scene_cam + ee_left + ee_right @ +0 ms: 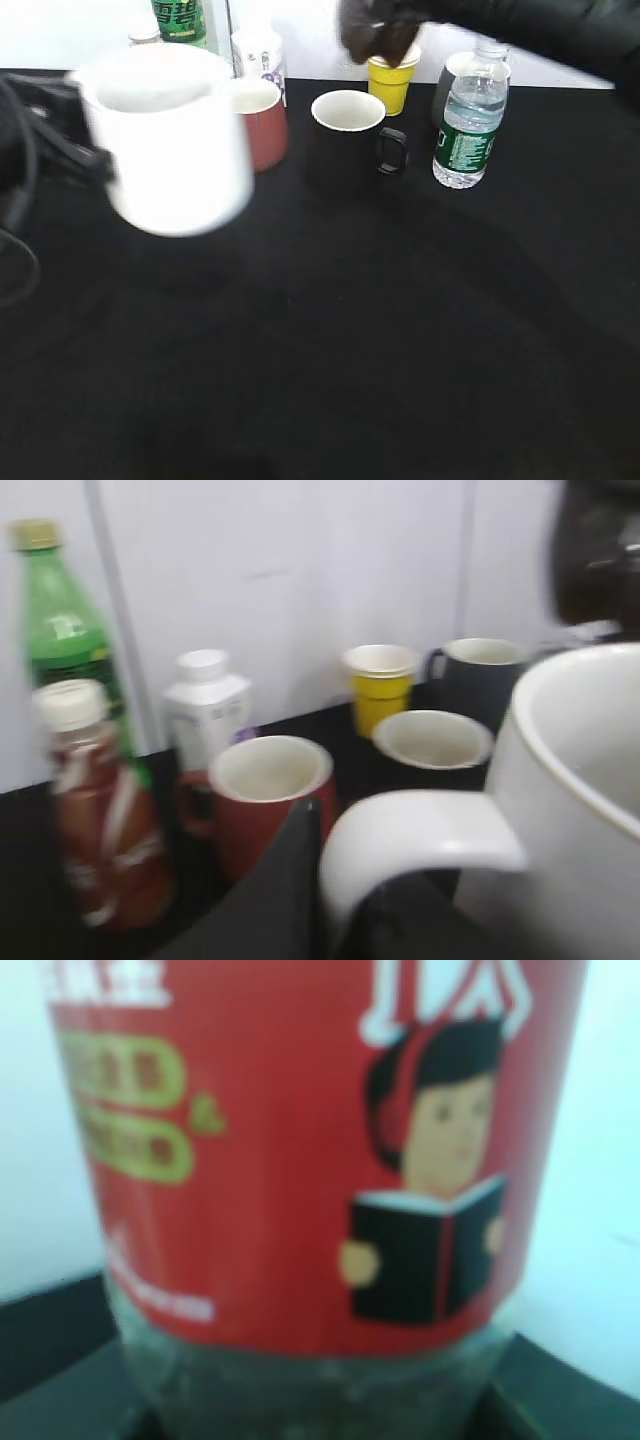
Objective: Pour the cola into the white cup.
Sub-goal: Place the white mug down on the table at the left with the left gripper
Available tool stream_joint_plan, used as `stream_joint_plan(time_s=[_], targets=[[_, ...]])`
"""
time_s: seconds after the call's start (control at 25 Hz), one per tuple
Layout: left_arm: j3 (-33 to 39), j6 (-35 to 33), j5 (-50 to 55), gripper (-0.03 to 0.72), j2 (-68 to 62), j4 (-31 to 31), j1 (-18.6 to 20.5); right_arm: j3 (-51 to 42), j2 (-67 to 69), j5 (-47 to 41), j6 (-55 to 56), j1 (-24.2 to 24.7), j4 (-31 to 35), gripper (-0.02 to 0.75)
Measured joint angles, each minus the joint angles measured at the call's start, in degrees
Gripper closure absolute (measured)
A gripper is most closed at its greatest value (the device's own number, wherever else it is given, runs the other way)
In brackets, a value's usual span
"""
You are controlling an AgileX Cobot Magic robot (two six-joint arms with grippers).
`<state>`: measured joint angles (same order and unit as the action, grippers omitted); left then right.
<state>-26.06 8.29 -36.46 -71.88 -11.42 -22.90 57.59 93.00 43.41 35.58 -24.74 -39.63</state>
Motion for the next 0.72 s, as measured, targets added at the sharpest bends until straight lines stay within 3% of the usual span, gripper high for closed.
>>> stream_joint_plan(time_s=[0.16, 0.32, 0.4, 0.56, 0.72], targets=[[0.00, 0.00, 0.13, 0.652, 0.00, 0.13, 8.10, 0.00, -5.96, -10.34, 0.08, 0.00, -2.57, 0.353], [0.00, 0.00, -0.53, 0.652, -0.66, 0.17, 19.29, 0.00, -7.64, -12.16, 3.26, 0.00, -2.78, 0.353], [0.00, -0.07, -5.67, 0.652, -4.50, 0.30, 23.50, 0.00, -7.64, -12.34, 4.12, 0.00, -2.85, 0.353], [-2.27, -0.19, -12.82, 0.652, -16.09, 0.62, 27.97, 0.00, -7.64, -12.57, 4.23, 0.00, -1.74, 0.353], [-13.27, -0.39, -14.85, 0.652, -28.58, 1.33, 28.71, -0.01, -6.08, -12.75, 4.27, 0.00, 0.24, 0.353]])
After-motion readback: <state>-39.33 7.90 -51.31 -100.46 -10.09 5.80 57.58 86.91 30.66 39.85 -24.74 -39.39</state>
